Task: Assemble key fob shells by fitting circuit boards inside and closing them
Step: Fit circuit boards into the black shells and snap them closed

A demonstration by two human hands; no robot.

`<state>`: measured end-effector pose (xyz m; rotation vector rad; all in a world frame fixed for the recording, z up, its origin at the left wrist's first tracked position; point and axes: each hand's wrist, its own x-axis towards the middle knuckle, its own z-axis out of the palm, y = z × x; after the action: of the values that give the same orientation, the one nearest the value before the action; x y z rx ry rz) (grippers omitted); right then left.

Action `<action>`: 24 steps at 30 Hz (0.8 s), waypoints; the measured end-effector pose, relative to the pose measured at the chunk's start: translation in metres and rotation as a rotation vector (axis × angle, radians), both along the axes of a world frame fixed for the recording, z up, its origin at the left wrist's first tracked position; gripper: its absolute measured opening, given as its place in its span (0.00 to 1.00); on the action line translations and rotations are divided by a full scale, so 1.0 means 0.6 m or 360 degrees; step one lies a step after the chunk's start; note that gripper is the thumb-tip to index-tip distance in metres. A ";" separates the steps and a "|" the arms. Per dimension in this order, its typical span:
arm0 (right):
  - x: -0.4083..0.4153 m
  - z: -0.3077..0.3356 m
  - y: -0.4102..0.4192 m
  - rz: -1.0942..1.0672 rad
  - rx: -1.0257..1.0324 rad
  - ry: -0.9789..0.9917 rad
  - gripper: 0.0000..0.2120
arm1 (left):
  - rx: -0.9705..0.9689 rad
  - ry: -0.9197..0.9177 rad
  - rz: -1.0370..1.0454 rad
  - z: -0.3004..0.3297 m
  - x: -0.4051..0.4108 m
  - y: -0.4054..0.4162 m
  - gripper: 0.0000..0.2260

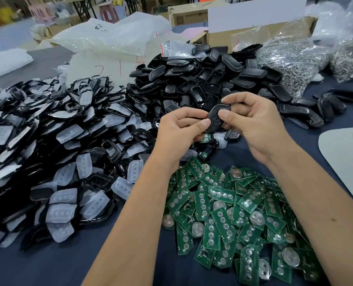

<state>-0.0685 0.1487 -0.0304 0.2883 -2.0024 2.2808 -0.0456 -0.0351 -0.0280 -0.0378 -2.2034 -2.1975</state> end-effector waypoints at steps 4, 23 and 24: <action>0.007 0.001 -0.009 0.0148 -0.0375 -0.0149 0.14 | 0.0121 0.0006 0.0081 -0.003 -0.005 0.007 0.03; 0.020 0.010 -0.022 0.0208 -0.0603 -0.0134 0.11 | 0.0107 -0.0019 -0.0147 0.001 -0.006 0.005 0.01; 0.021 0.009 -0.023 0.0208 -0.0608 -0.0138 0.11 | 0.0101 -0.0028 -0.0142 0.001 -0.006 0.005 0.01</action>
<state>-0.0561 0.1351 -0.0247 0.2978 -1.5727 2.7339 -0.0493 -0.0320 -0.0275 -0.1179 -2.1805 -2.3215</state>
